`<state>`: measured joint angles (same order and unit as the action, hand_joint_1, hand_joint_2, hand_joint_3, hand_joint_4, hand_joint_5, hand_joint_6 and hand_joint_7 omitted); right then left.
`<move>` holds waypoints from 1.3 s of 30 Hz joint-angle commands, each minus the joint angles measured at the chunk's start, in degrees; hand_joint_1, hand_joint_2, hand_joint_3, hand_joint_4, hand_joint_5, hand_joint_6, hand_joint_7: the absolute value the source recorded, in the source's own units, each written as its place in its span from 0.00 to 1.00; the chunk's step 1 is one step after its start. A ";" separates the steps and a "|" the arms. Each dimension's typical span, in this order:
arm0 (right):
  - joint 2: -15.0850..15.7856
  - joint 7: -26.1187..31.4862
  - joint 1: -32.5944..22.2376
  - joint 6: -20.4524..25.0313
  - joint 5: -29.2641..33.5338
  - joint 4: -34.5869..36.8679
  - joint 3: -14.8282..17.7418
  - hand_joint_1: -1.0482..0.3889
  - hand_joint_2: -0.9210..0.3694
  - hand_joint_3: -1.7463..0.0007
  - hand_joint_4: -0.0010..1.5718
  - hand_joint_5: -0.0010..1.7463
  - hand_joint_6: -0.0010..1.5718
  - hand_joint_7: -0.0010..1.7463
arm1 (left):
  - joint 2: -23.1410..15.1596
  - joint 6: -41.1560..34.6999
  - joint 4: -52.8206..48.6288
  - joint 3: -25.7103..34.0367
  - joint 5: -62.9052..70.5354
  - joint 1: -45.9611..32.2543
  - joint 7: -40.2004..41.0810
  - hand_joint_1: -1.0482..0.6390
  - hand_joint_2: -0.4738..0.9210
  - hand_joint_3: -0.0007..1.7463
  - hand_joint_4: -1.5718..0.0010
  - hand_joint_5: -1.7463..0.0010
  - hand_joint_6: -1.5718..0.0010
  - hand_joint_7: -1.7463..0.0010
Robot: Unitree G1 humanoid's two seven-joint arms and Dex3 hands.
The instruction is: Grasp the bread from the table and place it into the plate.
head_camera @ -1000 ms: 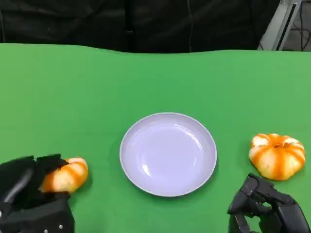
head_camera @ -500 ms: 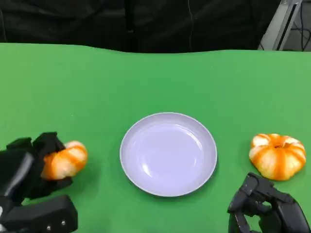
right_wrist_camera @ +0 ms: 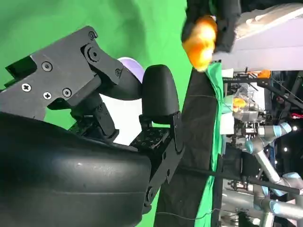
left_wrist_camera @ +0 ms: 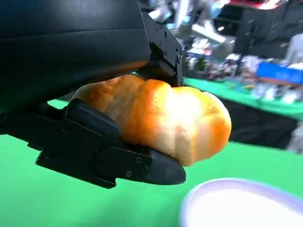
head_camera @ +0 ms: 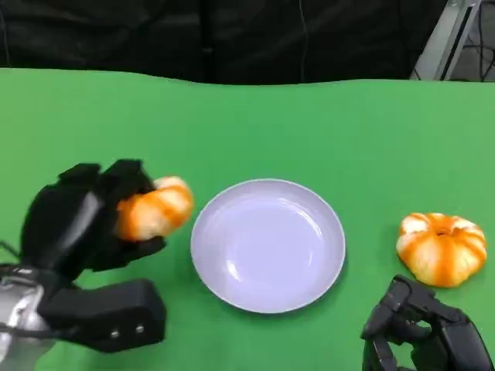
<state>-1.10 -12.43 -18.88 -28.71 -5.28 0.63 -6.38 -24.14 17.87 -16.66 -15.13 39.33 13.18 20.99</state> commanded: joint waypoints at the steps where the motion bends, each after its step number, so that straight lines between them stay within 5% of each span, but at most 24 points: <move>1: 0.36 0.29 -0.62 -0.07 -0.03 -0.60 0.16 0.62 0.26 0.35 0.51 1.00 0.47 0.90 | 2.12 0.08 -1.05 -1.59 0.95 2.95 -1.04 0.56 0.95 0.28 0.59 0.00 0.62 0.04; 7: 0.47 0.13 -0.62 -1.06 0.04 -0.09 0.19 0.62 0.26 0.35 0.52 1.00 0.47 0.89 | 6.62 0.79 -6.64 -5.08 1.60 8.22 -1.85 0.55 0.94 0.30 0.60 0.00 0.61 0.04; 16: 0.49 0.08 -0.60 -1.27 0.01 0.02 0.21 0.62 0.26 0.35 0.51 1.00 0.47 0.89 | 6.96 1.29 -8.13 -5.49 1.73 9.07 -1.27 0.55 0.94 0.31 0.60 0.00 0.62 0.03; 21: -0.11 0.77 -1.70 -0.40 0.31 -1.49 -0.39 0.61 0.26 0.35 0.51 1.00 0.48 0.89 | 14.00 1.67 -18.31 -10.84 3.39 14.82 -1.64 0.58 0.93 0.28 0.60 0.00 0.64 0.01; 26: -0.14 1.13 -1.97 -0.16 0.48 -1.93 -0.66 0.61 0.27 0.35 0.52 1.00 0.48 0.89 | 15.67 3.31 -23.34 -12.01 2.74 16.44 -0.39 0.58 0.93 0.27 0.60 0.00 0.64 0.01; 28: -0.15 1.26 -2.08 -0.10 0.63 -2.09 -0.78 0.61 0.27 0.34 0.52 1.00 0.48 0.89 | 16.91 4.33 -25.73 -12.24 2.02 16.20 0.05 0.58 0.98 0.21 0.60 0.03 0.56 0.17; 34: -0.21 1.14 -2.02 -0.01 0.12 -2.00 -0.89 0.61 0.27 0.34 0.52 1.00 0.48 0.89 | 18.58 4.97 -29.55 -13.16 2.19 16.23 1.19 0.58 1.00 0.20 0.60 0.15 0.47 0.40; 36: -0.19 0.95 -1.94 -0.27 -0.09 -1.81 -0.89 0.61 0.27 0.34 0.52 1.00 0.47 0.89 | 18.63 5.05 -29.71 -13.21 2.08 16.14 1.12 0.58 1.00 0.18 0.59 0.26 0.41 0.59; 37: -0.20 1.06 -2.00 -0.12 0.08 -2.00 -0.93 0.62 0.27 0.34 0.52 1.00 0.47 0.90 | 18.04 4.82 -29.17 -13.54 2.09 16.06 -0.67 0.54 1.00 0.18 0.63 0.34 0.44 0.66; 39: -0.22 1.25 -2.10 0.12 0.35 -2.30 -1.00 0.62 0.27 0.34 0.52 1.00 0.47 0.90 | 17.25 4.48 -28.45 -13.99 2.07 16.00 -2.91 0.42 1.00 0.18 0.62 0.75 0.49 0.90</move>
<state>-1.72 -11.39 -20.67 -28.70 -4.89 -1.11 -7.49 -5.35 22.24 -46.02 -28.70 41.87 29.24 20.33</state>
